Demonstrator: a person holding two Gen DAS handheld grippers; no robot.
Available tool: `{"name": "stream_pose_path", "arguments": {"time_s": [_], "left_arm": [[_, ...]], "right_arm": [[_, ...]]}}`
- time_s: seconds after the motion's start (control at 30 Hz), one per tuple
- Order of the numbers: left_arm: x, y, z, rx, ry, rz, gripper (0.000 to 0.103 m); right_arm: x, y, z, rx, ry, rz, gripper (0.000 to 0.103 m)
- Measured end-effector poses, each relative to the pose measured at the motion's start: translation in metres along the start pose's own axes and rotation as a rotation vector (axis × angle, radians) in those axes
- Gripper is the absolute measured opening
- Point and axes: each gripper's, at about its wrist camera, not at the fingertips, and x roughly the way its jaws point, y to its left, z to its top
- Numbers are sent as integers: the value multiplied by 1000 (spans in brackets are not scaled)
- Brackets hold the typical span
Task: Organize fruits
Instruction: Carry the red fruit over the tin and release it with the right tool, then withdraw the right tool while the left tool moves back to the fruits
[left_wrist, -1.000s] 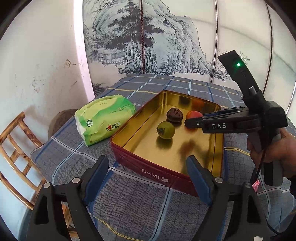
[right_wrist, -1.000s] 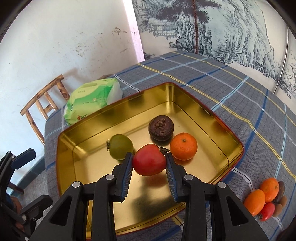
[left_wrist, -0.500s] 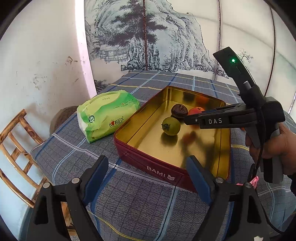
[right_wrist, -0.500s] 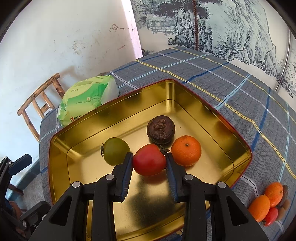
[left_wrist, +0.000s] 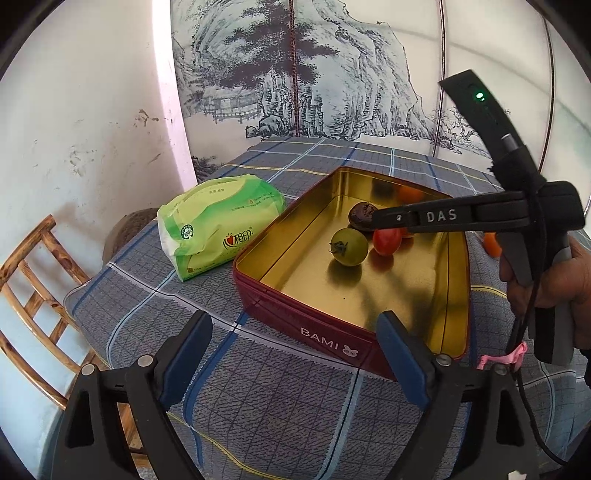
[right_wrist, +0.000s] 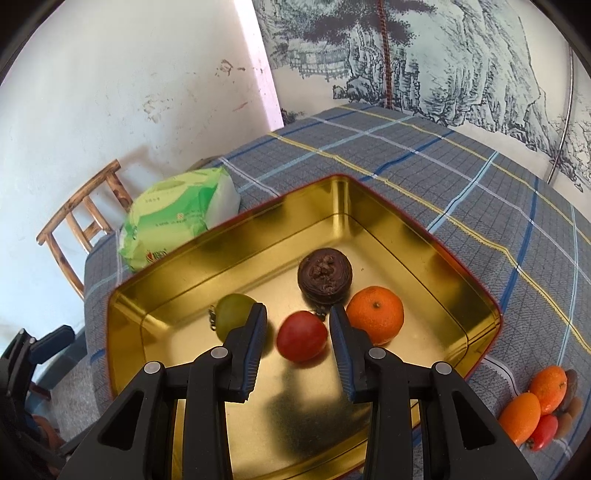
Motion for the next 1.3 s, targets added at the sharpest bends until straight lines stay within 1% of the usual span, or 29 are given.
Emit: {"name": "stream_pose_path", "arguments": {"time_s": [0.17, 0.33, 0.5, 0.7, 0.8, 0.93, 0.97, 1.1, 1.2, 1.3], "left_arm": [[-6, 0, 1, 0, -8, 10, 89], [-15, -4, 2, 10, -20, 17, 91], [-28, -12, 3, 36, -39, 20, 93], [-42, -27, 5, 74, -56, 18, 94], [-47, -36, 5, 94, -57, 14, 94], [-53, -55, 5, 135, -58, -4, 94], [-54, -59, 5, 145, -55, -20, 94], [-56, -86, 4, 204, -35, -99, 94], [-52, -115, 3, 264, -12, -172, 94], [-45, -142, 2, 316, 7, -224, 94]], "right_arm": [[-21, 8, -3, 3, -46, 27, 37], [-45, 16, -18, -3, -76, 43, 38], [-69, 15, -44, 3, -91, 37, 39], [-105, -5, -88, 39, -111, -14, 40], [-123, -23, -113, 69, -117, -70, 41], [-147, -61, -151, 134, -115, -151, 44], [-151, -70, -157, 151, -115, -169, 44], [-178, -122, -195, 256, -108, -291, 45], [-199, -162, -223, 336, -109, -381, 45], [-214, -193, -244, 386, -108, -464, 46]]}}
